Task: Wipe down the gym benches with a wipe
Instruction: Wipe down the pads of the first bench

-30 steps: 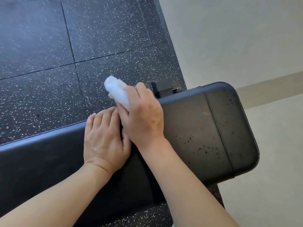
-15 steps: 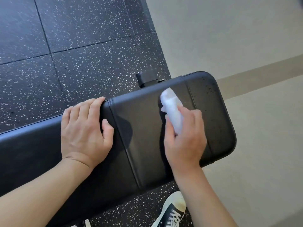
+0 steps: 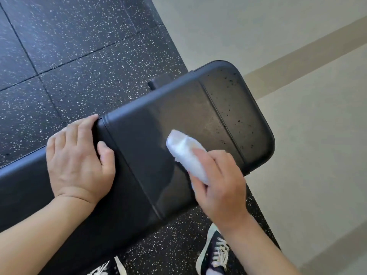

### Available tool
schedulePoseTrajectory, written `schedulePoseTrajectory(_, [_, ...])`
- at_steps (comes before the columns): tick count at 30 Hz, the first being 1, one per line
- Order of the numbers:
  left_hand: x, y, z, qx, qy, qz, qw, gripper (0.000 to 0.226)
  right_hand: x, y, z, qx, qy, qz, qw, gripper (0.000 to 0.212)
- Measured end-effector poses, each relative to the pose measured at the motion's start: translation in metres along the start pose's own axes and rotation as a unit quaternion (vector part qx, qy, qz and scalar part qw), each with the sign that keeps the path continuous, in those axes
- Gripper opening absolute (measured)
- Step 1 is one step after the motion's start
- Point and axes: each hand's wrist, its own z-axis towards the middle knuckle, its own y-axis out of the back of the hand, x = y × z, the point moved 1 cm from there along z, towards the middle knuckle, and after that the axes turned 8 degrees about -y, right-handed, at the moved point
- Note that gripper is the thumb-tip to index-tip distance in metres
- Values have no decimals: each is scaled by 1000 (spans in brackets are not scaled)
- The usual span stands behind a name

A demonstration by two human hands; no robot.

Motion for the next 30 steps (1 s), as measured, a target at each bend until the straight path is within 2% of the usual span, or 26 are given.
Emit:
schedulePoseTrajectory(4, [1,0,0,0,-1,-1,1000,58,-31,10,37,-73,-93,-32,993,22])
schedulePoseTrajectory(8, [0,1,0,4,8,-4,1000,58,13,-20,81,-82,-143,-1,986,26])
schedulePoseTrajectory(10, [0,0,0,6,10,-7,1000,58,44,-37,94,-67,-129,2,989,29])
schedulePoseTrajectory(13, [-1,0,-1,15,14,-14,1000,59,81,-50,76,-5,-50,34,998,32])
schedulePoseTrajectory(17, [-2,2,0,17,17,-17,1000,60,55,-29,26,41,34,29,998,23])
schedulePoseTrajectory(23, [-3,2,1,3,3,-5,1000,59,-35,15,29,-29,-30,-45,998,23])
schedulePoseTrajectory(27, [-3,3,0,-1,1,-6,1000,58,0,-13,76,-54,-111,-42,991,26])
schedulePoseTrajectory(30, [-3,3,0,1,2,-9,1000,58,56,-46,104,-17,-82,-22,996,31])
